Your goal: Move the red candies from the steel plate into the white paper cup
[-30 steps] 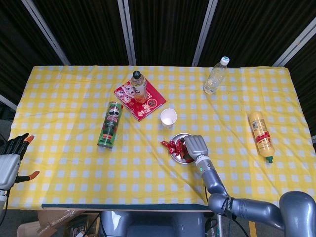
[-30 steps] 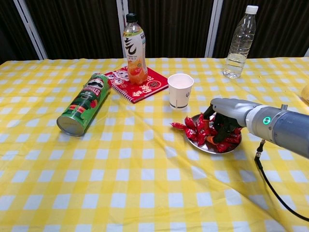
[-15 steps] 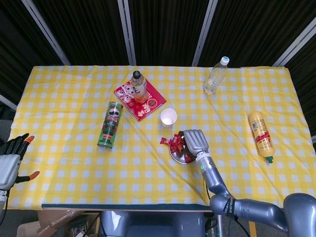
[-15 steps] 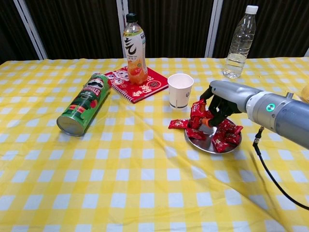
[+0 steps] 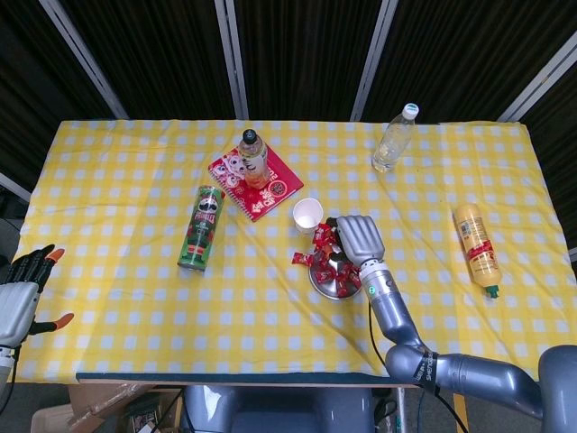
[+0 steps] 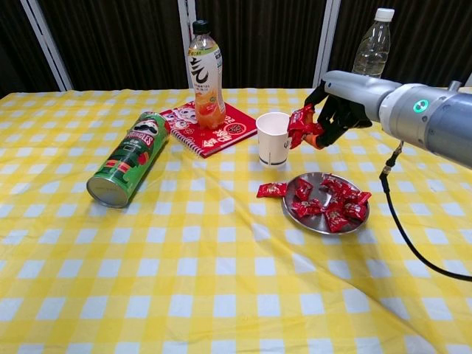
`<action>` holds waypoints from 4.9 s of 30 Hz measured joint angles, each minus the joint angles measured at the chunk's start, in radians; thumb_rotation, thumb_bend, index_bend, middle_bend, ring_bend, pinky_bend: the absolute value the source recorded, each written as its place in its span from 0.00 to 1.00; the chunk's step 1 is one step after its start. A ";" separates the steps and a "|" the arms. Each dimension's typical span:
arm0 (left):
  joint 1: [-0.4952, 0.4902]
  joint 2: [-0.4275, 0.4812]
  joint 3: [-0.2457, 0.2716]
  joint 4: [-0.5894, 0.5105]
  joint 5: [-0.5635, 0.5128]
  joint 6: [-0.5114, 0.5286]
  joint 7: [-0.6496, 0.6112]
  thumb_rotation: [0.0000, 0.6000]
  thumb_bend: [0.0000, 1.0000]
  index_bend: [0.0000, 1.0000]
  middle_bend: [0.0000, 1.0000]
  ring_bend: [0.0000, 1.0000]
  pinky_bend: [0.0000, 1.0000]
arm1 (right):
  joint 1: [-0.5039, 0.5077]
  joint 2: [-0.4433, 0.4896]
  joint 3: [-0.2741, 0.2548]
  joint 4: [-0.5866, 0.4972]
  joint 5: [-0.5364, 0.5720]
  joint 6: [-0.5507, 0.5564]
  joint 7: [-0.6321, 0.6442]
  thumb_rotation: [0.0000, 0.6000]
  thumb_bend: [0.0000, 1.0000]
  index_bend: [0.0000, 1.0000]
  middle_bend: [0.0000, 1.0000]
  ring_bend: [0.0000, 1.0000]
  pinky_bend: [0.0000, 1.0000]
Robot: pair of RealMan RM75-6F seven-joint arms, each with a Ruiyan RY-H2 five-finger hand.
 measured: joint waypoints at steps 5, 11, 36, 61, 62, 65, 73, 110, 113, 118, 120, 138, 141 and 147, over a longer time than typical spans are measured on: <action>-0.005 0.003 -0.001 -0.007 -0.015 -0.019 -0.013 1.00 0.02 0.00 0.00 0.00 0.00 | 0.055 0.000 0.042 0.037 0.078 -0.030 -0.023 1.00 0.55 0.69 0.82 0.91 0.93; -0.012 0.009 -0.003 -0.019 -0.031 -0.036 -0.013 1.00 0.02 0.00 0.00 0.00 0.00 | 0.140 -0.014 0.077 0.127 0.175 -0.076 -0.048 1.00 0.56 0.69 0.82 0.91 0.93; -0.019 0.018 -0.001 -0.032 -0.044 -0.053 -0.014 1.00 0.02 0.00 0.00 0.00 0.00 | 0.229 -0.119 0.031 0.373 0.200 -0.176 0.031 1.00 0.56 0.65 0.82 0.91 0.93; -0.021 0.022 0.001 -0.033 -0.043 -0.055 -0.021 1.00 0.02 0.00 0.00 0.00 0.00 | 0.240 -0.126 0.027 0.368 0.156 -0.140 0.045 1.00 0.53 0.41 0.82 0.91 0.93; -0.021 0.022 0.001 -0.034 -0.043 -0.054 -0.021 1.00 0.02 0.00 0.00 0.00 0.00 | 0.239 -0.122 0.027 0.354 0.153 -0.135 0.044 1.00 0.53 0.41 0.82 0.91 0.93; -0.020 0.021 0.001 -0.033 -0.039 -0.050 -0.019 1.00 0.02 0.00 0.00 0.00 0.00 | 0.232 -0.108 0.025 0.299 0.149 -0.117 0.039 1.00 0.53 0.41 0.82 0.91 0.93; -0.017 0.019 0.003 -0.027 -0.032 -0.042 -0.024 1.00 0.02 0.00 0.00 0.00 0.00 | 0.214 -0.101 0.008 0.208 0.147 -0.063 0.024 1.00 0.52 0.36 0.82 0.91 0.93; -0.003 0.019 0.017 0.008 0.032 0.000 -0.063 1.00 0.02 0.00 0.00 0.00 0.00 | -0.046 -0.026 -0.253 -0.082 0.111 0.158 -0.084 1.00 0.33 0.17 0.82 0.90 0.92; -0.003 0.018 0.017 0.009 0.035 0.001 -0.064 1.00 0.02 0.00 0.00 0.00 0.00 | -0.050 -0.032 -0.250 -0.070 0.111 0.150 -0.084 1.00 0.33 0.23 0.82 0.90 0.92; -0.005 0.018 0.016 0.001 0.029 -0.003 -0.055 1.00 0.02 0.00 0.00 0.00 0.00 | -0.056 -0.045 -0.243 -0.043 0.108 0.136 -0.080 1.00 0.33 0.36 0.82 0.90 0.92; -0.005 0.019 0.016 0.001 0.029 -0.003 -0.055 1.00 0.02 0.00 0.00 0.00 0.00 | -0.058 -0.051 -0.240 -0.032 0.107 0.128 -0.077 1.00 0.33 0.39 0.82 0.90 0.92; -0.009 0.022 0.014 -0.007 0.017 -0.017 -0.056 1.00 0.02 0.00 0.00 0.00 0.00 | -0.040 -0.117 -0.181 0.069 0.079 0.072 -0.062 1.00 0.61 0.63 0.82 0.90 0.92; -0.009 0.022 0.014 -0.009 0.014 -0.018 -0.057 1.00 0.02 0.00 0.00 0.00 0.00 | -0.034 -0.116 -0.164 0.064 0.072 0.075 -0.065 1.00 0.61 0.63 0.82 0.90 0.92; -0.010 0.024 0.013 -0.010 0.012 -0.020 -0.061 1.00 0.02 0.00 0.00 0.00 0.00 | -0.023 -0.090 -0.136 0.015 0.062 0.094 -0.086 1.00 0.61 0.63 0.82 0.90 0.92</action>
